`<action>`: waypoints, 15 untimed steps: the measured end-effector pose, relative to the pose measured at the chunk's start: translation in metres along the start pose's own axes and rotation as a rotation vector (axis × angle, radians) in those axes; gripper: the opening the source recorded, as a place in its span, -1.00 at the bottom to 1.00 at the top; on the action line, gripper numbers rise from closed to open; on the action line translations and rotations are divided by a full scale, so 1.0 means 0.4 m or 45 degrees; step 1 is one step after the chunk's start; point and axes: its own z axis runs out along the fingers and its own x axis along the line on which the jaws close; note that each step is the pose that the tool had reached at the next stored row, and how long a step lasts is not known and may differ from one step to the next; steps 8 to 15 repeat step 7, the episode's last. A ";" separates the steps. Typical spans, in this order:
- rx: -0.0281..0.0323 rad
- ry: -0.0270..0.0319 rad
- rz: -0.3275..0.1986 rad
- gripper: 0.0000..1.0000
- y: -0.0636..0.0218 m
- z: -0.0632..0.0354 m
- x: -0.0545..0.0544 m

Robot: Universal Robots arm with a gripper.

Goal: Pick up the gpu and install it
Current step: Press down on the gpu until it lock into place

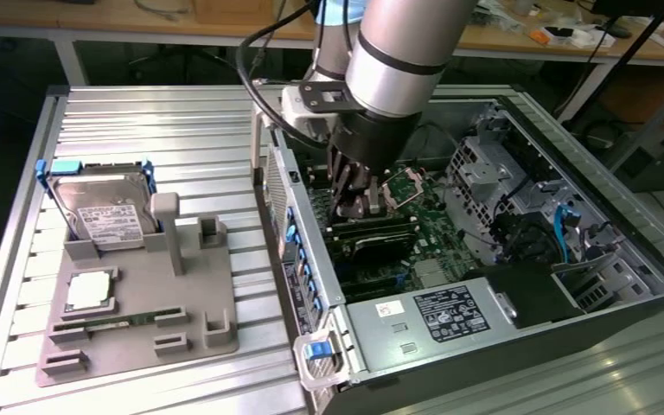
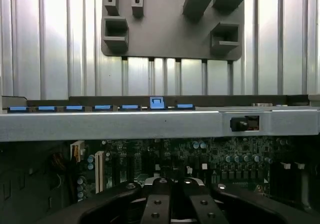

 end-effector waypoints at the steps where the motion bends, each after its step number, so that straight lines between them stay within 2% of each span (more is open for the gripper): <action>1: -0.0010 0.0003 0.000 -0.79 0.000 0.000 0.000; 15: -0.0013 0.0006 0.000 -0.79 0.000 0.001 0.000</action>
